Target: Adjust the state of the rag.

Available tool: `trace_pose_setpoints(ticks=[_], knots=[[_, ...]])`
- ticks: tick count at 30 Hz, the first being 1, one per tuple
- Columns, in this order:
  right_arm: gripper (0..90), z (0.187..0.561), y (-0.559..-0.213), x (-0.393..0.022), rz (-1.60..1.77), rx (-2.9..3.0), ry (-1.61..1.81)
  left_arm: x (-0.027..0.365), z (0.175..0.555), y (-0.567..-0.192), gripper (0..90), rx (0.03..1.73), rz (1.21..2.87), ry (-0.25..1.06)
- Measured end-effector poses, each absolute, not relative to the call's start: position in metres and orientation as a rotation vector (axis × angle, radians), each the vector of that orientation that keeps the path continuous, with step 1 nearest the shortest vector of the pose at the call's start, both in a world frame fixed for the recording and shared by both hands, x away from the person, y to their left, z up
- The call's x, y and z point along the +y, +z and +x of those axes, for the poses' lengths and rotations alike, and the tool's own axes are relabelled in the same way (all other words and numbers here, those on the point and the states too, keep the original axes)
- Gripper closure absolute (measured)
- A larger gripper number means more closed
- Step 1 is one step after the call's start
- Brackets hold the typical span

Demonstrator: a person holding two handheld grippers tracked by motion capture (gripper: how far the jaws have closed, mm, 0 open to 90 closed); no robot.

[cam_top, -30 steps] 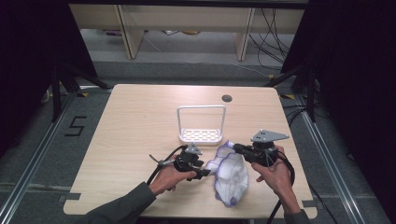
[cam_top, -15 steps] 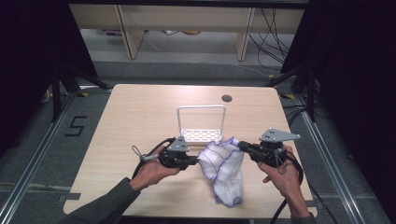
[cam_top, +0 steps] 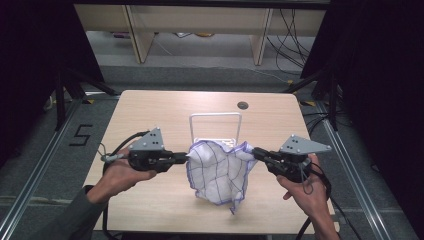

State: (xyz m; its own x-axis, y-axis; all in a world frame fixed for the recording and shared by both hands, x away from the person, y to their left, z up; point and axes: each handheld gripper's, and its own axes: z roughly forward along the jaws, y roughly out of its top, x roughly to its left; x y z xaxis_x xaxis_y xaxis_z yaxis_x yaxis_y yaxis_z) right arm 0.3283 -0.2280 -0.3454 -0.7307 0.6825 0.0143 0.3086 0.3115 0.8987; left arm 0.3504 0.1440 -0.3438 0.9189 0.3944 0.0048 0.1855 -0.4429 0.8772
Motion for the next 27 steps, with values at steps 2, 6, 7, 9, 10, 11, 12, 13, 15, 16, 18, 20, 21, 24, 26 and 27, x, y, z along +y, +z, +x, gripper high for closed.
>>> trace_pose_setpoints(ticks=[2, 6, 7, 9, 10, 11, 12, 13, 15, 16, 18, 20, 21, 24, 26, 27], knots=[[87.6, 0.326, -0.343, -0.228, 0.889, 2.207, 1.402, 0.149, 0.345, -0.333, 87.5, 0.399, 2.032, 0.256], [87.6, 0.316, -0.33, -0.228, 0.847, 2.178, 1.451, 0.161, 0.334, -0.314, 87.5, 0.367, 2.011, 0.254], [87.6, 0.315, -0.328, -0.228, 0.838, 2.184, 1.474, 0.164, 0.332, -0.31, 87.4, 0.364, 2.003, 0.242], [87.6, 0.309, -0.324, -0.229, 0.861, 2.205, 1.512, 0.169, 0.329, -0.305, 87.5, 0.363, 1.981, 0.219], [87.6, 0.308, -0.324, -0.229, 0.851, 2.198, 1.537, 0.171, 0.328, -0.303, 87.4, 0.363, 1.972, 0.216], [87.6, 0.307, -0.323, -0.23, 0.827, 2.2, 1.538, 0.172, 0.328, -0.302, 87.5, 0.364, 1.976, 0.217], [87.6, 0.306, -0.323, -0.229, 0.838, 2.2, 1.547, 0.172, 0.328, -0.303, 87.4, 0.371, 1.971, 0.21], [87.6, 0.306, -0.323, -0.229, 0.839, 2.202, 1.558, 0.173, 0.329, -0.305, 87.5, 0.374, 1.975, 0.206], [87.6, 0.31, -0.325, -0.23, 0.832, 2.198, 1.544, 0.171, 0.333, -0.313, 87.4, 0.391, 1.992, 0.197], [87.6, 0.312, -0.327, -0.23, 0.875, 2.197, 1.517, 0.169, 0.336, -0.318, 87.5, 0.406, 2.008, 0.191], [87.6, 0.323, -0.338, -0.231, 0.906, 2.209, 1.473, 0.165, 0.347, -0.335, 87.5, 0.456, 2.041, 0.169], [87.6, 0.334, -0.351, -0.229, 0.959, 2.221, 1.396, 0.161, 0.357, -0.351, 87.5, 0.495, 2.046, 0.151], [87.6, 0.34, -0.359, -0.228, 0.992, 2.239, 1.348, 0.16, 0.362, -0.358, 87.4, 0.515, 2.061, 0.155], [87.5, 0.362, -0.385, -0.224, 1.054, 2.253, 1.238, 0.15, 0.39, -0.39, 87.4, 0.603, 2.126, 0.214], [87.5, 0.377, -0.402, -0.222, 1.105, 2.261, 1.179, 0.146, 0.4, -0.401, 87.3, 0.628, 2.13, 0.207], [87.5, 0.382, -0.408, -0.222, 1.102, 2.269, 1.154, 0.142, 0.405, -0.408, 87.3, 0.639, 2.14, 0.213]])
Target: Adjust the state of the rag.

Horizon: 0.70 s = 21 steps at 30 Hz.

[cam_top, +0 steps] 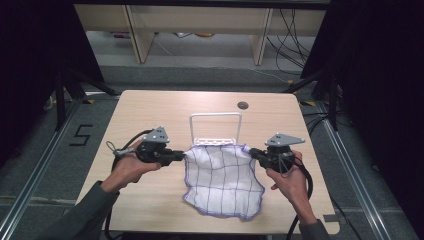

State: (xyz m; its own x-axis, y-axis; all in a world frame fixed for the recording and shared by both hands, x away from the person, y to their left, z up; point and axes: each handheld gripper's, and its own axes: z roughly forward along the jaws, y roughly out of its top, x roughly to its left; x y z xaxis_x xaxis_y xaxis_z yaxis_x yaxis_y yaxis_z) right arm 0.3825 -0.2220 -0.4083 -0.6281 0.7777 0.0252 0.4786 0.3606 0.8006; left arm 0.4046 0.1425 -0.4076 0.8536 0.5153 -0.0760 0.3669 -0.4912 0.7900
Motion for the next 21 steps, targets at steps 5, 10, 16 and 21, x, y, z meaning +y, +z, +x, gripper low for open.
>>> trace_pose_setpoints(ticks=[5, 10, 16, 21], knots=[[87.4, 0.399, -0.439, -0.218, 1.164, 2.302, 1.034, 0.133, 0.411, -0.429, 87.2, 0.655, 2.194, 0.211], [87.2, 0.403, -0.451, -0.218, 1.175, 2.313, 0.998, 0.126, 0.414, -0.446, 86.9, 0.66, 2.265, 0.275], [84.2, 0.408, -0.463, -0.218, 1.231, 2.327, 0.963, 0.121, 0.415, -0.458, 83.3, 0.667, 2.291, 0.302], [67.0, 0.405, -0.467, -0.22, 1.272, 2.315, 0.918, 0.123, 0.413, -0.459, 59.3, 0.695, 2.302, 0.345]])
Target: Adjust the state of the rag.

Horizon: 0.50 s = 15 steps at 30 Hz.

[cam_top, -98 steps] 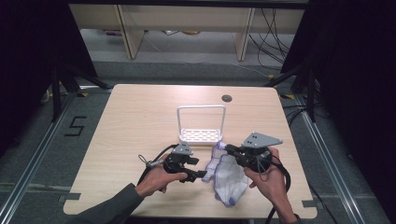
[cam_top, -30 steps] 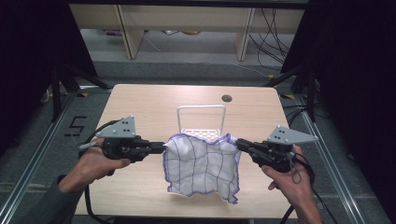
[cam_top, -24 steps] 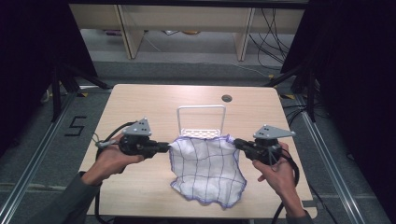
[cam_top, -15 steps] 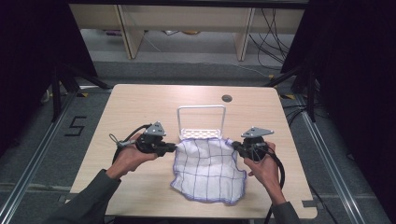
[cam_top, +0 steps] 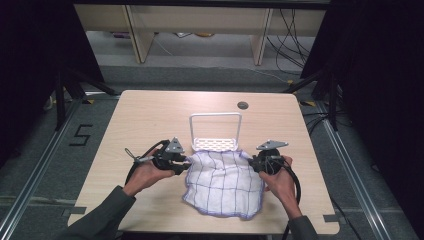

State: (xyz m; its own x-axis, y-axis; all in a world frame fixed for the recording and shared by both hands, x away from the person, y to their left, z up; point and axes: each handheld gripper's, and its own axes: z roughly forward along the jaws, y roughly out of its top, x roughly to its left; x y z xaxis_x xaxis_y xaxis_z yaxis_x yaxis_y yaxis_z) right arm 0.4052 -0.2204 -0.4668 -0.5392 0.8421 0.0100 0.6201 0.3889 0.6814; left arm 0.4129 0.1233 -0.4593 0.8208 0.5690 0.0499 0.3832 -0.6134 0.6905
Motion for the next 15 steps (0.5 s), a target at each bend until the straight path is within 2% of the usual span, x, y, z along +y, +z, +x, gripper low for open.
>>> trace_pose_setpoints(ticks=[2, 5, 15], knots=[[60.2, 0.397, -0.462, -0.221, 1.269, 2.298, 0.899, 0.13, 0.408, -0.456, 48.1, 0.745, 2.281, 0.372], [57.1, 0.381, -0.457, -0.227, 1.252, 2.293, 0.887, 0.14, 0.395, -0.451, 41.2, 0.769, 2.27, 0.375], [53.6, 0.32, -0.463, -0.233, 1.218, 2.415, 0.897, 0.143, 0.34, -0.463, 44.2, 0.734, 2.268, 0.151]])
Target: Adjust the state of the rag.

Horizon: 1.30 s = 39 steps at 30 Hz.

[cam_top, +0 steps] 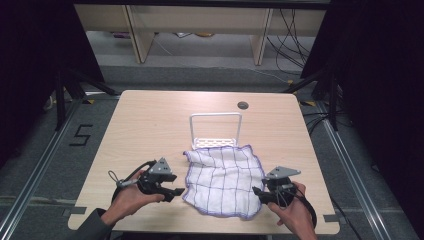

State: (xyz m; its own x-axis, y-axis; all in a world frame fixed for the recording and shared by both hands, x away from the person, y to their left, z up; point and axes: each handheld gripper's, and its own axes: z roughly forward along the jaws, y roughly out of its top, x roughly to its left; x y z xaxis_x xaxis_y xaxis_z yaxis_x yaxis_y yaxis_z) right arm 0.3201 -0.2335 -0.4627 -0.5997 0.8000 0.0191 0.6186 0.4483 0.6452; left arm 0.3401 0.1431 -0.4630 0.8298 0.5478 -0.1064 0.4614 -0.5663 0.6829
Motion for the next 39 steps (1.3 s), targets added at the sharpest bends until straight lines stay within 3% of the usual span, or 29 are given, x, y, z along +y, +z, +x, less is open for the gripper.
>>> trace_pose_setpoints(ticks=[5, 13, 17, 19, 22, 39], knots=[[52.4, 0.298, -0.47, -0.23, 1.221, 2.453, 0.887, 0.133, 0.325, -0.484, 49.3, 0.732, 2.286, 0.076], [50.7, 0.291, -0.483, -0.231, 1.234, 2.542, 0.796, 0.124, 0.331, -0.501, 54.6, 0.668, 2.393, 0.114], [65.5, 0.292, -0.487, -0.229, 1.182, 2.577, 0.764, 0.119, 0.333, -0.504, 64.8, 0.656, 2.354, 0.163], [77.2, 0.291, -0.489, -0.228, 1.158, 2.59, 0.776, 0.117, 0.334, -0.506, 74.6, 0.634, 2.352, 0.19], [85.8, 0.292, -0.487, -0.228, 1.126, 2.595, 0.777, 0.115, 0.334, -0.504, 86.0, 0.581, 2.371, 0.195], [87.3, 0.265, -0.453, -0.23, 0.983, 2.633, 0.796, 0.148, 0.283, -0.474, 87.8, 0.494, 2.327, 0.128]])
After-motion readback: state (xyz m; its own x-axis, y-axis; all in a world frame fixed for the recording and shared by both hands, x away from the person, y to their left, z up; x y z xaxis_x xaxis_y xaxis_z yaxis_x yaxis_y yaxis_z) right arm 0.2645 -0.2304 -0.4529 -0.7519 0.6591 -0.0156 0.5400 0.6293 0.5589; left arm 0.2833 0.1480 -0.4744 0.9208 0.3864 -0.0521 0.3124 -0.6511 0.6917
